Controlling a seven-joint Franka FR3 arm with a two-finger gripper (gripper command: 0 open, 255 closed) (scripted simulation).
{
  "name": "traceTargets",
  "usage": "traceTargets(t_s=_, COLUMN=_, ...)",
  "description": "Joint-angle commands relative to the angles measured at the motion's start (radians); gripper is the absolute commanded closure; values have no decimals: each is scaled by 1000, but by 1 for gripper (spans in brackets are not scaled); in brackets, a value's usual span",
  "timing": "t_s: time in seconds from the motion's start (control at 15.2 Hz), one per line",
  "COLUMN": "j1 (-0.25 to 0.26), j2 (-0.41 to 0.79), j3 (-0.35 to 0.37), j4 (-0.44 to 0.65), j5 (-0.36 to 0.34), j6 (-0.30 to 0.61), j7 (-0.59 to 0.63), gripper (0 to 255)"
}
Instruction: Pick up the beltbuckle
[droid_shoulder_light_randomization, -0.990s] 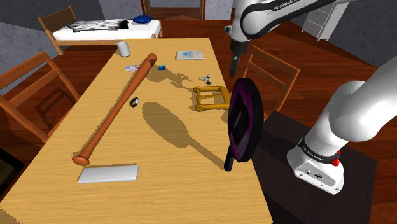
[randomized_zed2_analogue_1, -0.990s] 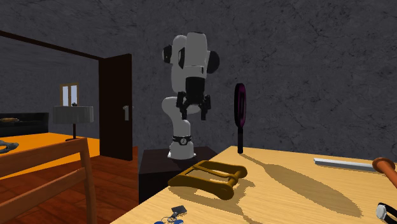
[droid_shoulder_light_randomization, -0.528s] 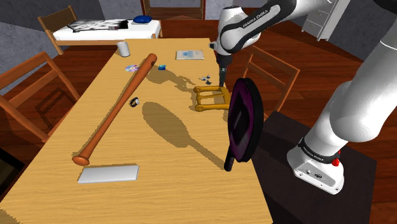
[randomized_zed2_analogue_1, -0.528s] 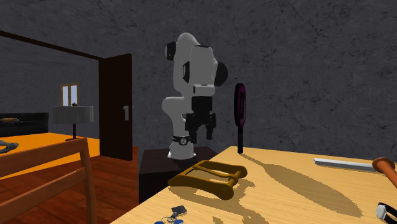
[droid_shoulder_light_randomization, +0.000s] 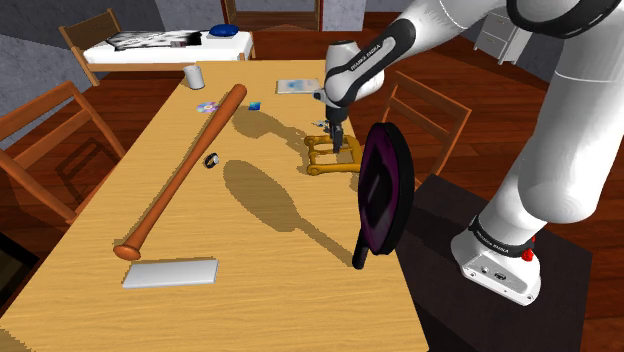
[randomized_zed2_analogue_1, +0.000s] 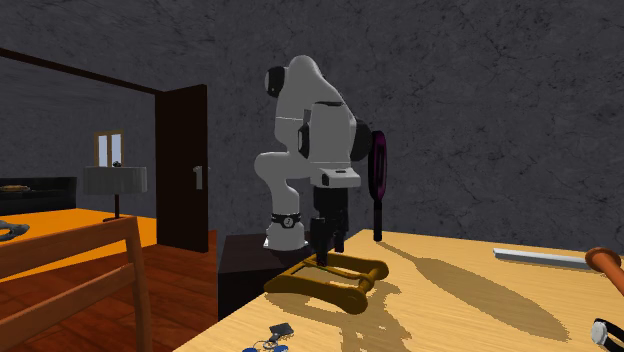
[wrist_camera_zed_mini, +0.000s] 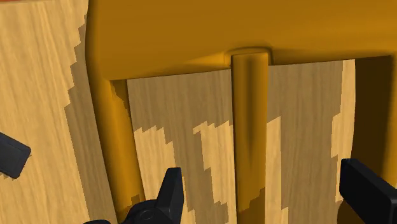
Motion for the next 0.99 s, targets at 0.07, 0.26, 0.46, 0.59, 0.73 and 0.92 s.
traceTargets(t_s=0.07, j1=-1, j2=34, j3=5, j4=-3, j5=10, j6=36, j7=-9, gripper=0)
traceTargets(t_s=0.26, j1=-3, j2=61, j3=8, j4=-6, j5=17, j6=66, j7=-14, gripper=0)
traceTargets(t_s=0.46, j1=-3, j2=60, j3=8, j4=-6, j5=17, j6=65, j7=-14, gripper=255)
traceTargets(t_s=0.59, j1=-3, j2=60, j3=8, j4=-6, j5=17, j6=65, j7=-14, gripper=255)
traceTargets(t_s=0.73, j1=-3, j2=60, j3=8, j4=-6, j5=17, j6=65, j7=-14, gripper=255)
traceTargets(t_s=0.92, j1=-3, j2=60, j3=8, j4=-6, j5=17, j6=65, j7=-14, gripper=255)
